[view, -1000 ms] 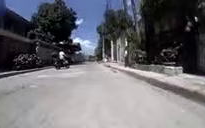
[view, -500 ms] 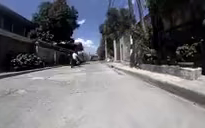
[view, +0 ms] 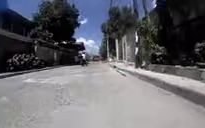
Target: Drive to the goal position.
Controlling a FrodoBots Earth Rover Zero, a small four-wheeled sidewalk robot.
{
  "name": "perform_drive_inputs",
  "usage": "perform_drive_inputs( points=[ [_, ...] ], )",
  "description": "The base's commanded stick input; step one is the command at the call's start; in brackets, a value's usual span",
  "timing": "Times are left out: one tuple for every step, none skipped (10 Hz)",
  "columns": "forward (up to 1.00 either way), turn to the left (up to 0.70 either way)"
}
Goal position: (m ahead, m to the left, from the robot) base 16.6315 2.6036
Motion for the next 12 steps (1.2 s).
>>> perform_drive_inputs(
  points=[
    [1.0,0.0],
    [1.0,0.0],
    [1.0,0.0],
    [1.0,0.0],
    [1.0,0.0],
    [1.0,0.0],
    [1.0,0.0],
    [1.0,0.0],
    [1.0,0.0],
    [1.0,0.0],
    [1.0,0.0],
    [1.0,0.0]
  ],
)
